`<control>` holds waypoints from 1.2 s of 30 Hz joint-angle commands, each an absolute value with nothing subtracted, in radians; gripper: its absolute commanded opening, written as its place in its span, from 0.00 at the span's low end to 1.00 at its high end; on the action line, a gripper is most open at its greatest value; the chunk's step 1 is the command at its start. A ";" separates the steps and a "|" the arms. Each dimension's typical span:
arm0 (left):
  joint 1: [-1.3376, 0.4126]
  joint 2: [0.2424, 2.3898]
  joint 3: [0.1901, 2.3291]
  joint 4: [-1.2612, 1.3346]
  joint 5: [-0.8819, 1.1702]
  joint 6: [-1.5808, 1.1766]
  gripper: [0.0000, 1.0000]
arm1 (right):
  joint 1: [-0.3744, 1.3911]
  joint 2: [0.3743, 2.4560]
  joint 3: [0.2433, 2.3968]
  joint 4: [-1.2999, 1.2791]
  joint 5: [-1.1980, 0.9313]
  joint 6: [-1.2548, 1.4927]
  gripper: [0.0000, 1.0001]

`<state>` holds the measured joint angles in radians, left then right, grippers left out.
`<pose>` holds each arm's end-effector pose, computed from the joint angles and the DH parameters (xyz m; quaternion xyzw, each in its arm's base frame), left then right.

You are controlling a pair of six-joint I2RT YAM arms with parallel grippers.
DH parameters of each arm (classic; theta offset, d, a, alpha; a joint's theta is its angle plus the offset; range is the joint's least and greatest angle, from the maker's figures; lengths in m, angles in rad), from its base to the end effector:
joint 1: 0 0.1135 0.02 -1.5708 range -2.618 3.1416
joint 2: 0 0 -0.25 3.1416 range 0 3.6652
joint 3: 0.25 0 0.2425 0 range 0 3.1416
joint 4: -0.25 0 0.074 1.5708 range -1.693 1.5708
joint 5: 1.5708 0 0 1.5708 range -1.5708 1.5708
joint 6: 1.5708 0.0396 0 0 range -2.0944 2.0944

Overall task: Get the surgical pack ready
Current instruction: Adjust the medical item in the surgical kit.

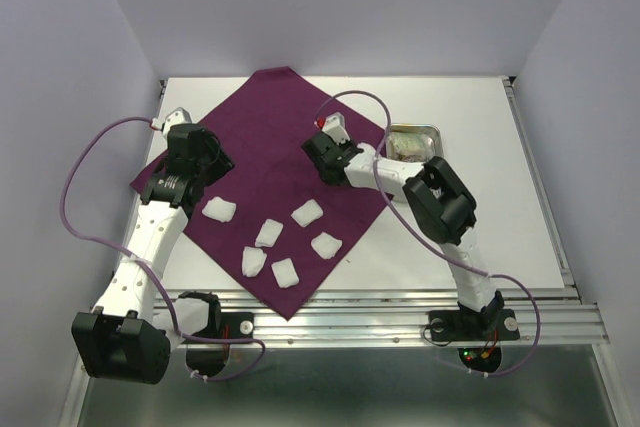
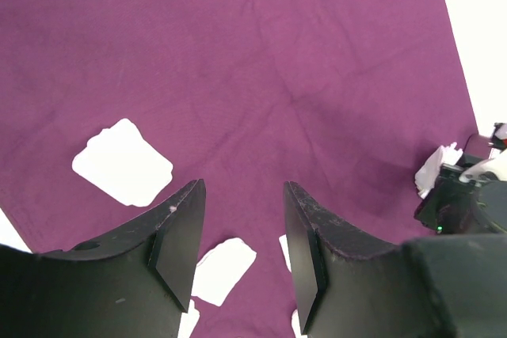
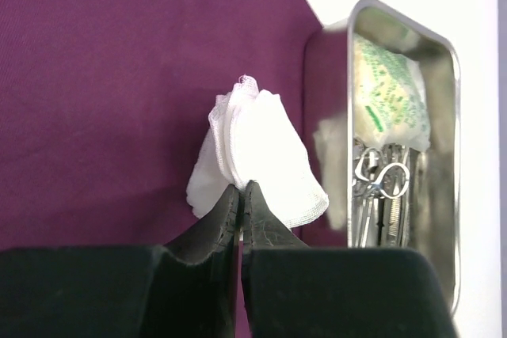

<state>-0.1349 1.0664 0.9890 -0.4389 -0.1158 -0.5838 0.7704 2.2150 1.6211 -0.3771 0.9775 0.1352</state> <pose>0.2351 -0.0273 0.3181 -0.2204 0.8346 -0.1298 0.4878 0.3477 0.2917 0.1523 -0.1316 0.8446 -0.2893 0.4308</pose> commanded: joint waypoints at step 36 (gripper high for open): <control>-0.120 1.051 0.985 -0.402 -0.101 -0.546 0.55 | 0.716 2.048 1.568 -0.348 1.172 0.129 0.01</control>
